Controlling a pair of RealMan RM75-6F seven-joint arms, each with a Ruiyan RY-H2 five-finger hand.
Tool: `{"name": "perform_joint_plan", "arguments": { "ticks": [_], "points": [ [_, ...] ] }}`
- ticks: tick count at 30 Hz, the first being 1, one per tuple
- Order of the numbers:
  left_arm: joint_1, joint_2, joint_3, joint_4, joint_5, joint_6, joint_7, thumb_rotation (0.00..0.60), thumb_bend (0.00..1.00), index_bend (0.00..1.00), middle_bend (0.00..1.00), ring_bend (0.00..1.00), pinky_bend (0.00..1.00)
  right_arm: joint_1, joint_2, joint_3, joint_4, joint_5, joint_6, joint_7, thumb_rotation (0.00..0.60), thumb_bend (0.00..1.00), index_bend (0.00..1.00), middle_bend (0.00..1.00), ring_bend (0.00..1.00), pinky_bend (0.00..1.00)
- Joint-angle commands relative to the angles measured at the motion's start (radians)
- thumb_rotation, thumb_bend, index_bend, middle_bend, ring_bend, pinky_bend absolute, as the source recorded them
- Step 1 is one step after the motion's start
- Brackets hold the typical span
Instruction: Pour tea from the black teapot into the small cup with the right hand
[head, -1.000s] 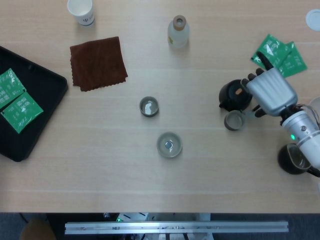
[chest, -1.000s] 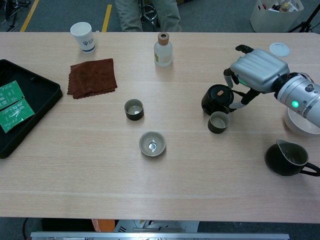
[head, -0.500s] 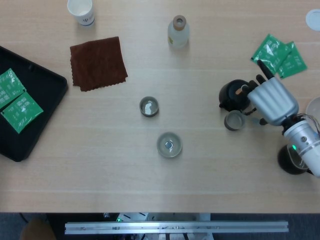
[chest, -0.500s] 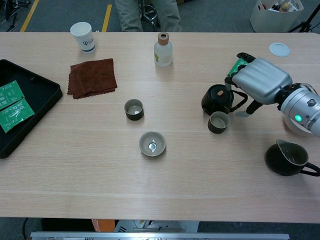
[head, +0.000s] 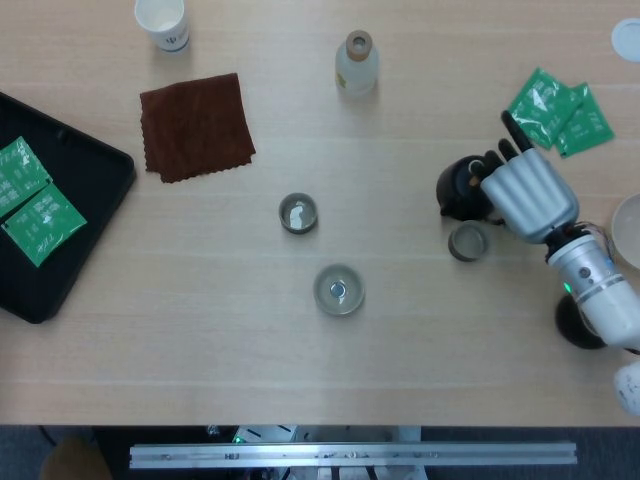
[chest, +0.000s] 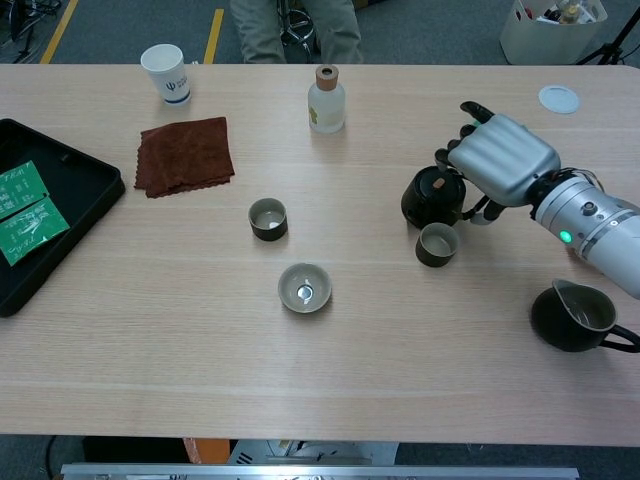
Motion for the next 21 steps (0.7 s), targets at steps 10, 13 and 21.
{"name": "perform_joint_plan", "arguments": {
  "ticks": [10,13,21],
  "points": [
    [0.003,-0.001,-0.002,0.011,-0.008,-0.002,-0.01,0.6,0.29,0.25,0.25,0.17,0.08,0.033,-0.028,0.088,-0.018,0.027,-0.016,0.006,0.592,0.0,0.32,0.39,0.28,0.05],
    [0.003,-0.001,-0.003,0.012,-0.009,-0.002,-0.012,0.6,0.29,0.25,0.25,0.17,0.08,0.047,-0.033,0.112,-0.026,0.05,-0.031,0.01,0.596,0.0,0.32,0.4,0.28,0.05],
    [0.002,0.0,-0.004,0.01,-0.009,-0.005,-0.012,0.6,0.29,0.25,0.25,0.17,0.08,0.097,-0.059,0.168,-0.017,0.118,-0.084,0.021,0.6,0.04,0.32,0.44,0.29,0.05]
  ]
}}
